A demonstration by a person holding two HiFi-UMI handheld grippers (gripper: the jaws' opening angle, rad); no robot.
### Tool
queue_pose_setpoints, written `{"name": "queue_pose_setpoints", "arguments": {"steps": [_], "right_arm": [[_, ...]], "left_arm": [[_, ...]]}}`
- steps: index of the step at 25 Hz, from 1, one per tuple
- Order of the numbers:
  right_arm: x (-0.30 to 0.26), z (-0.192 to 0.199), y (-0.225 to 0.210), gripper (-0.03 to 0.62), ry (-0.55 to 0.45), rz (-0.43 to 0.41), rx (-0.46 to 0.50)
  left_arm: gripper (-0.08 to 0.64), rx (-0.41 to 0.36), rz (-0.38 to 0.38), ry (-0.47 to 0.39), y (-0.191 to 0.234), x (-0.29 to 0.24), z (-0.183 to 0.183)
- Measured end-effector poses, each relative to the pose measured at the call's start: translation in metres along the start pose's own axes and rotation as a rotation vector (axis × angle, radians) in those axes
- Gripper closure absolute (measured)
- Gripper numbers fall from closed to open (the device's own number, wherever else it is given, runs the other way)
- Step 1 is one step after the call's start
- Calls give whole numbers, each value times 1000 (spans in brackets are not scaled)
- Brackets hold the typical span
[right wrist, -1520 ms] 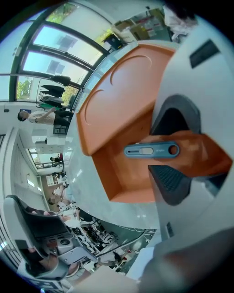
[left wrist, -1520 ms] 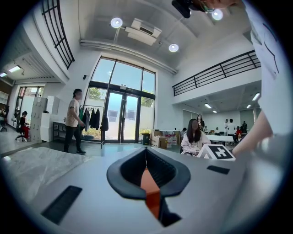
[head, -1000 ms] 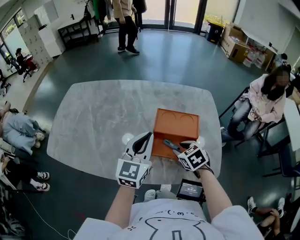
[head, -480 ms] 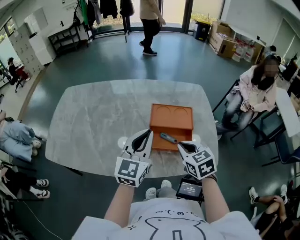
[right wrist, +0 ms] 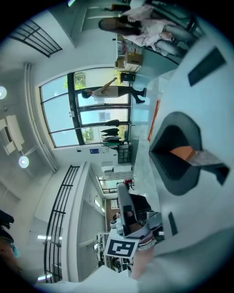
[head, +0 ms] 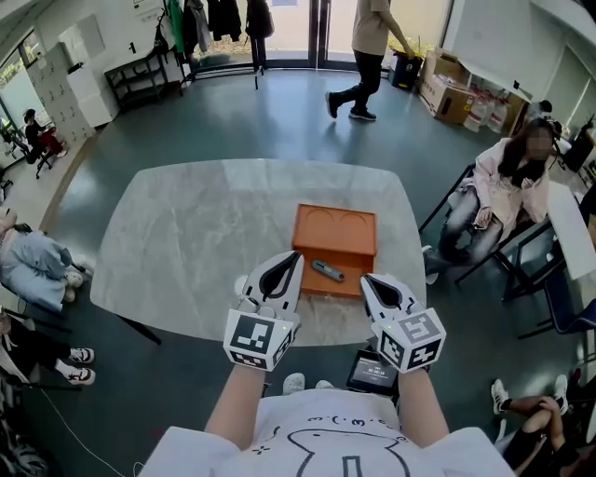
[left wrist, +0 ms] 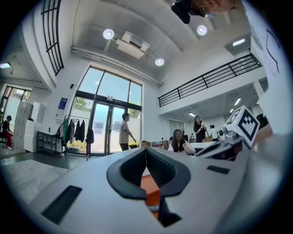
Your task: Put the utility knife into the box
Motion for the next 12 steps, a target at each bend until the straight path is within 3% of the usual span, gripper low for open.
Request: {"name": "queue_pose_setpoints", "arguments": {"steps": [6, 12], "right_arm": [[26, -17, -1, 584, -123, -1, 15], [37, -28, -5, 584, -160, 4, 46]], "left_arm": [[545, -16, -12, -19, -14, 7, -14], [545, -26, -17, -23, -22, 5, -23]]}}
Point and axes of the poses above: the fingertips, and each gripper's own axes: x backward along the fingers, y to its left, z out of its underside, the point moved 9 cm from there along x, backward along the fingers, and after that the axes turned 6 degrees about z, right-handed, at the moved point
